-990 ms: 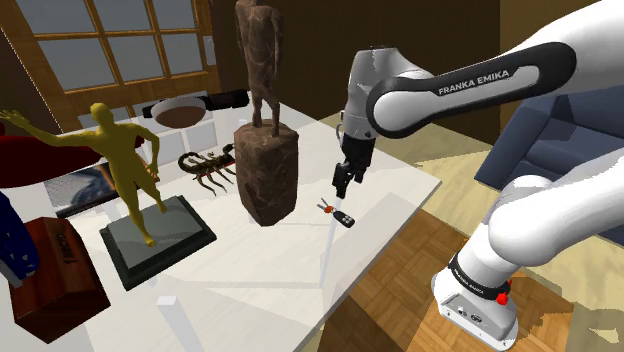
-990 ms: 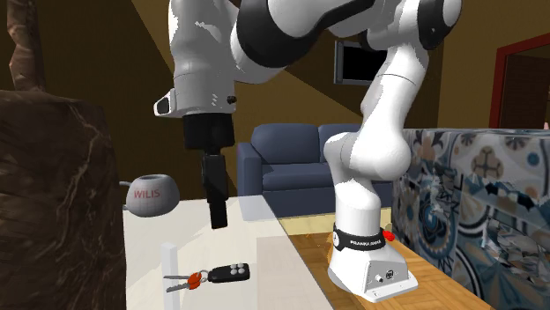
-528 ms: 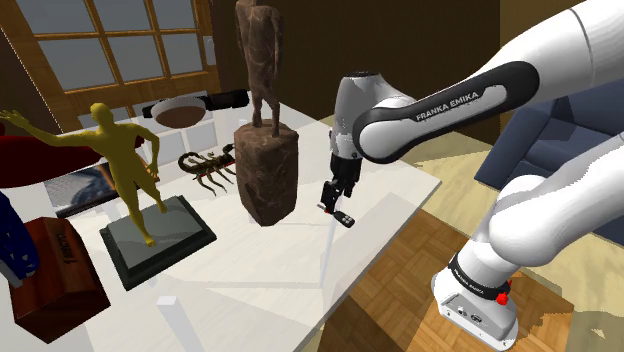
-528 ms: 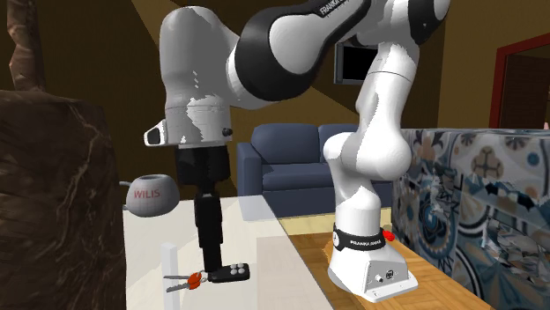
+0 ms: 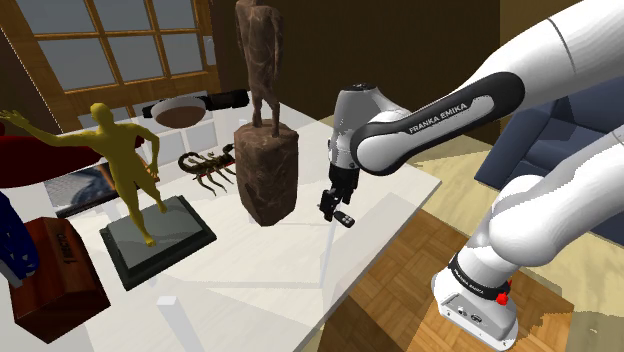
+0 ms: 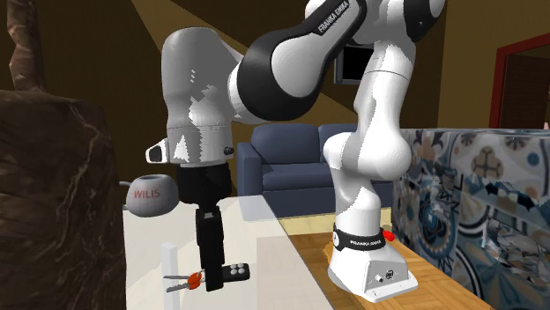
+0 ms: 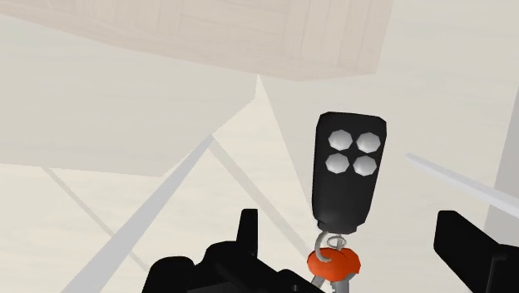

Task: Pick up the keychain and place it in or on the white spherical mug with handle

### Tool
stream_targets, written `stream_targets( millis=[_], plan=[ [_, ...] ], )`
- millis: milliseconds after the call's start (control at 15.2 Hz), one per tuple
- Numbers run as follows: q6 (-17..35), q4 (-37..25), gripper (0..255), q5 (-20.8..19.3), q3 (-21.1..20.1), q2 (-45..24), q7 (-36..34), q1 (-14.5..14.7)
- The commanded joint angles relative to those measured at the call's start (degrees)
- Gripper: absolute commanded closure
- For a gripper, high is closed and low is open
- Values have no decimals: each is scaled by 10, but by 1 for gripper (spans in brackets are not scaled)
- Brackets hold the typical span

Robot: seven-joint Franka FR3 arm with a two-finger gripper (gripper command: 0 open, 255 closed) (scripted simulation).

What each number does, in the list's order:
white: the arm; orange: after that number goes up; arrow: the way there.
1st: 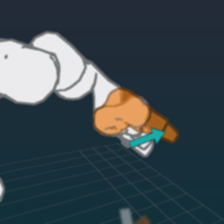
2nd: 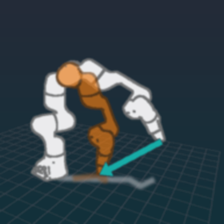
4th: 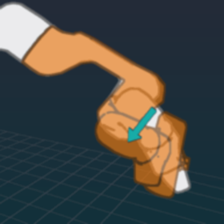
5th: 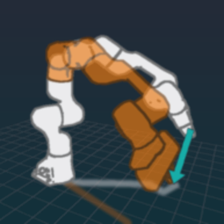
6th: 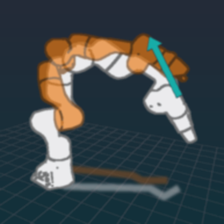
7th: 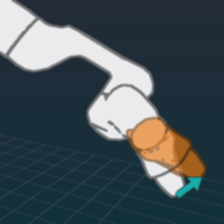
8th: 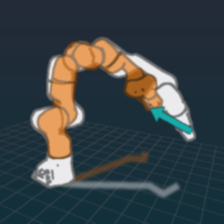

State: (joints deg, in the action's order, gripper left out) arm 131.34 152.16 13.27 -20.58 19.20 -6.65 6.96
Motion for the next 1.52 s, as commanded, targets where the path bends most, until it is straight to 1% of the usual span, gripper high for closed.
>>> stream_targets(
  millis=[0,132,198,792,1452],
  plan=[
    [0,0,0,0,0,0,0,0],
    [0,0,0,0,0,0,0,0],
    [0,0,255,0,0,0,0,0],
    [0,0,255,0,0,0,0,0],
    [-93,-40,255,-2,14,53,0,1]
  ],
)
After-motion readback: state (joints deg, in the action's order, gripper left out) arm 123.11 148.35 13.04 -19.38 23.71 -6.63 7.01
